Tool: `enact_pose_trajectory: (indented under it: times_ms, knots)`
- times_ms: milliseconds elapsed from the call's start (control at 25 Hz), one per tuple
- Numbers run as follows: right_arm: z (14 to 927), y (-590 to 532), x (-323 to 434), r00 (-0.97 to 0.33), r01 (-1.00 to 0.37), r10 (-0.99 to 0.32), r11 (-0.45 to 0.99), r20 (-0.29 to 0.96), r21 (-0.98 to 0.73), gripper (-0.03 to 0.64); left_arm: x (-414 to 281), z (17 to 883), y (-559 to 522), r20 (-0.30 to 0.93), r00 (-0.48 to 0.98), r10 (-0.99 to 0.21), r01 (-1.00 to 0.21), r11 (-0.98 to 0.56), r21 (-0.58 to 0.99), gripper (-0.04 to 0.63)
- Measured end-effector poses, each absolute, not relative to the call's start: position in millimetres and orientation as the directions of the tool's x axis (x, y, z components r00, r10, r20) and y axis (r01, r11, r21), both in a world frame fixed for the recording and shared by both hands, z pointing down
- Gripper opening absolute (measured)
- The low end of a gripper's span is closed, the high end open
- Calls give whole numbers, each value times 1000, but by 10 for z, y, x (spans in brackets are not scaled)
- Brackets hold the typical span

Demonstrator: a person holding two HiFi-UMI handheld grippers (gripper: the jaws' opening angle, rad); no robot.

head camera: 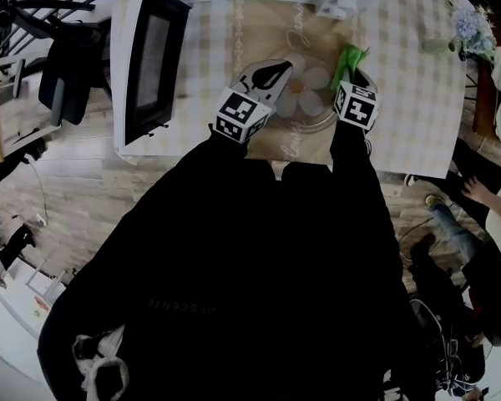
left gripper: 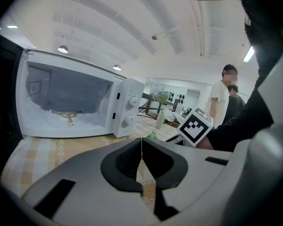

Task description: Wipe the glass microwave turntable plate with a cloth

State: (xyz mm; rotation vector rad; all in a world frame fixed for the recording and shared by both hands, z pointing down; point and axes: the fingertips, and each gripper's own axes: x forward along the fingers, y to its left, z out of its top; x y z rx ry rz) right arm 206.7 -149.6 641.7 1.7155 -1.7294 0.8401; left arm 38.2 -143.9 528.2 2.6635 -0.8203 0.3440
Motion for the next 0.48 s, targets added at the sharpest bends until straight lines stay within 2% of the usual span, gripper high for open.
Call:
enact_pose_trajectory:
  times_ms: [240,480]
  knots:
    - [6327,-1395,2151,-51,-995,-650,-34,758,-96,55,277,5238,-1487,322,792,-519,-598,-765,238,21]
    - [6130,-1347,1725,-131,-988,-671,29,730,-150,55,18,5288,-1564,338,751,-568,-652,-719,242,21]
